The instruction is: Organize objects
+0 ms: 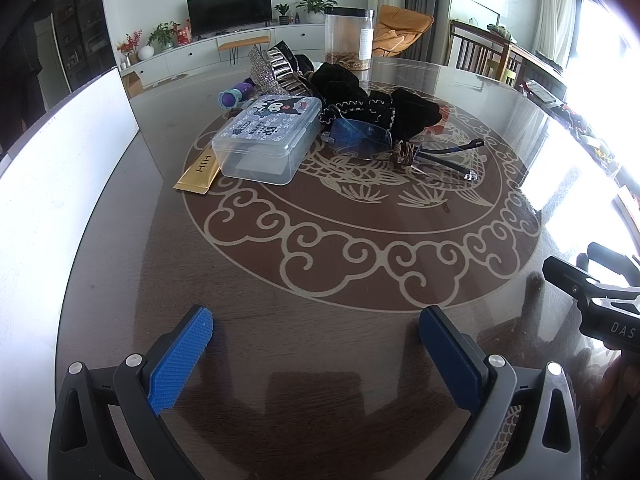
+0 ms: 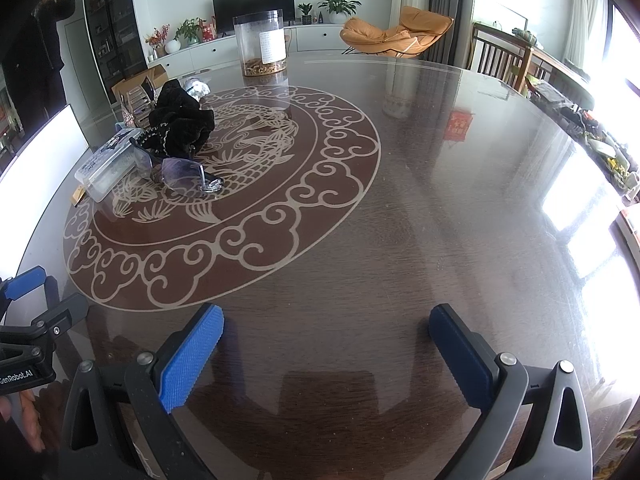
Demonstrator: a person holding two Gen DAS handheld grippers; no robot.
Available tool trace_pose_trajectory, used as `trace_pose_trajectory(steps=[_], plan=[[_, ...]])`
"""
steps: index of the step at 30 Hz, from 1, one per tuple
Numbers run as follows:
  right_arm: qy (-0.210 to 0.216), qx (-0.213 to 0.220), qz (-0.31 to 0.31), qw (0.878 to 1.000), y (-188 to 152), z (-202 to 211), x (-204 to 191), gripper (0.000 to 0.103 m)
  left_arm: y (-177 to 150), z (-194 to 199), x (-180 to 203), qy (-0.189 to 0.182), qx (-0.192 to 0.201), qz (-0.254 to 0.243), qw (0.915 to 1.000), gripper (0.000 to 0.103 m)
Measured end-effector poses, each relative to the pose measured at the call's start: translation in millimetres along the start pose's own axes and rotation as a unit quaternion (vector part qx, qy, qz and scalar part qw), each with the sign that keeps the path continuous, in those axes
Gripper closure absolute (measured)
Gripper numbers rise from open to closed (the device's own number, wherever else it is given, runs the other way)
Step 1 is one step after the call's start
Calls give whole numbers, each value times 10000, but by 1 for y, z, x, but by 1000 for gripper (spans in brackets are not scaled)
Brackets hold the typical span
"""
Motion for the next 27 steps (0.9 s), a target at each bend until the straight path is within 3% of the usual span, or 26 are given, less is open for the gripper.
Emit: trace_pose_trajectory(steps=[14, 18, 21, 23, 25, 27], plan=[[58, 24, -26, 10000, 2, 0, -2, 0, -11, 11, -7, 15, -35, 24, 10000, 0], [46, 14, -11, 10000, 2, 0, -3, 0, -8, 14, -16, -10, -285, 89, 9996, 0], [46, 10, -7, 10000, 4, 0, -5, 0, 20, 25, -34, -331, 119, 392, 9986, 0], [48, 11, -6, 10000, 3, 0, -4, 0, 50, 25, -42, -235, 266, 481, 9982, 0], [48, 11, -6, 10000, 3, 0, -4, 0, 81, 10, -41, -286, 113, 343, 9989, 0], [49, 12, -6, 10000, 3, 0, -4, 0, 105, -14, -33, -113, -144, -57, 9998, 0]])
Point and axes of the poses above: each gripper's, at about its wrist camera, not at the fingertips, and z roughly against the way its jaws point, x to its right, y to its top, the point moved 1 cm from there along -z, roughly the way its jaws point, and after that the axes turned 7 degrees about z, right-handed, at the moved point
